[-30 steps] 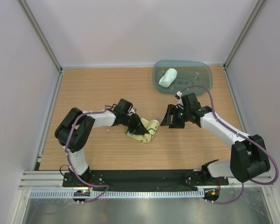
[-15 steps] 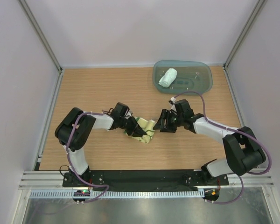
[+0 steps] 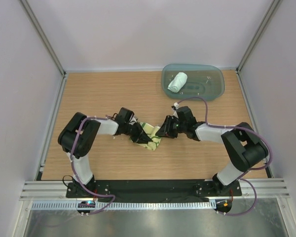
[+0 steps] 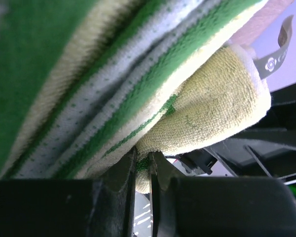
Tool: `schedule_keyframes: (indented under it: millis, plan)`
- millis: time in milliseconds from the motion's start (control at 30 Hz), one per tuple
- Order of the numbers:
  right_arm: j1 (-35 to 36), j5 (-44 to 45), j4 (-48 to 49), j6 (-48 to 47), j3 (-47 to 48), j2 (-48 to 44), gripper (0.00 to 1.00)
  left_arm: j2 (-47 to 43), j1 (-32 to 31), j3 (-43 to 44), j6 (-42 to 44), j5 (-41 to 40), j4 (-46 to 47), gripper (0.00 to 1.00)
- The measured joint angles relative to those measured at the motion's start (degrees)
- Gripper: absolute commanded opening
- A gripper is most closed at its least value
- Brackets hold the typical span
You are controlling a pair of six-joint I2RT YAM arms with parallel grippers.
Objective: Roll the towels
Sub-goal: Roll the towel
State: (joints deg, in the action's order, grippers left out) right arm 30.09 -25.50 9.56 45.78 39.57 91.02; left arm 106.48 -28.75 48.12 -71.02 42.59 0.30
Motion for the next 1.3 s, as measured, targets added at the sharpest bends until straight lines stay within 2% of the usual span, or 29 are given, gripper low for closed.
schedule_keyframes:
  millis: [333, 500, 600, 867, 933, 1167, 1300]
  plan:
    - [0.28, -1.07, 8.11, 3.67, 0.98, 6.93, 0.3, 0.76, 0.39, 0.94, 1.46, 0.39, -1.4, 0.01]
    - [0.33, -1.29, 10.12, 4.17, 1.55, 9.09, 0.3, 0.79, 0.57, 1.77, 3.04, -0.2, -3.02, 0.18]
    - [0.55, -1.07, 9.62, 4.04, 2.89, 10.29, 0.3, 0.44, 0.59, 3.67, 5.64, -2.27, -7.13, 0.24]
    - [2.99, 3.19, 4.83, 1.79, 7.02, 10.99, 0.31, -3.65, -2.84, 11.39, 15.39, -17.77, -23.63, 0.37]
    - [3.54, 4.04, 3.56, 1.16, 7.78, 10.99, 0.3, -4.44, -4.76, 12.9, 17.29, -21.88, -26.27, 0.41]
    - [4.46, 5.51, -0.26, 0.07, 9.7, 10.99, 0.31, -6.14, -12.44, 16.76, 21.79, -34.88, -32.11, 0.43]
    - [4.63, 6.19, -1.77, -0.39, 10.43, 10.99, 0.3, -7.45, -16.41, 18.29, 23.43, -41.16, -34.97, 0.5]
